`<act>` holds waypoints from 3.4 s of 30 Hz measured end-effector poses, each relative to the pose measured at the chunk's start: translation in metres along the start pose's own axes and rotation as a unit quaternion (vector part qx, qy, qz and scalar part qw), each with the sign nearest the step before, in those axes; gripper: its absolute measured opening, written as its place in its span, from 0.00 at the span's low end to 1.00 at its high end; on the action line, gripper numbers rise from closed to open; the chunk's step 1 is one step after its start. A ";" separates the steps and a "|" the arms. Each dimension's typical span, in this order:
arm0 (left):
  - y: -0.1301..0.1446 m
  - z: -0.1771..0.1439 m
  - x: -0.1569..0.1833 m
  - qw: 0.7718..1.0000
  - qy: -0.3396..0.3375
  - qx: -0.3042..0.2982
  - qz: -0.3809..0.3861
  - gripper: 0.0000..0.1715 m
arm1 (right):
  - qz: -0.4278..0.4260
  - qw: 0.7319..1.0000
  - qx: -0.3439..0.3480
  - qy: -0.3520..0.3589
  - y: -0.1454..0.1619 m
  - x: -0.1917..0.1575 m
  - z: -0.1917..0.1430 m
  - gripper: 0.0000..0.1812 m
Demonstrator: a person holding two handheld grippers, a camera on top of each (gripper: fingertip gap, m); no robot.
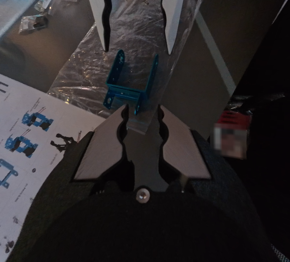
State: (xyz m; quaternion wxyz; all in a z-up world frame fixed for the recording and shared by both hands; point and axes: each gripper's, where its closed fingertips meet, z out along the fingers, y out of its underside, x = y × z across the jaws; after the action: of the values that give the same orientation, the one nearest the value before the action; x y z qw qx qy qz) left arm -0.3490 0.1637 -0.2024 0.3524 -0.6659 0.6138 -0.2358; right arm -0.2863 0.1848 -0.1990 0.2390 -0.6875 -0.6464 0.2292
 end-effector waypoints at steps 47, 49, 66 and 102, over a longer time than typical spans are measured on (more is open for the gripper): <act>-0.023 0.046 -0.061 0.990 0.127 -0.055 0.013 0.41 | 0.053 0.998 -0.020 0.016 0.015 0.066 0.011 0.38; -0.023 0.046 -0.061 0.991 0.126 -0.052 0.006 0.41 | 0.053 0.998 -0.012 0.015 0.014 0.065 0.011 0.38; -0.017 -0.020 -0.022 0.999 0.005 0.030 -0.026 0.35 | -0.086 0.984 -0.149 -0.048 -0.004 0.004 0.017 0.12; 0.033 -0.042 0.043 0.994 -0.025 0.048 -0.098 0.35 | -0.171 0.949 -0.252 -0.078 -0.009 0.010 0.035 0.02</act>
State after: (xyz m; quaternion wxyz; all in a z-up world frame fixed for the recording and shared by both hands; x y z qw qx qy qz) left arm -0.3959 0.1143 -0.2052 0.3744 -0.7110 0.5243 -0.2817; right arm -0.3142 0.1961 -0.2205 0.0420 -0.5845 -0.8075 0.0675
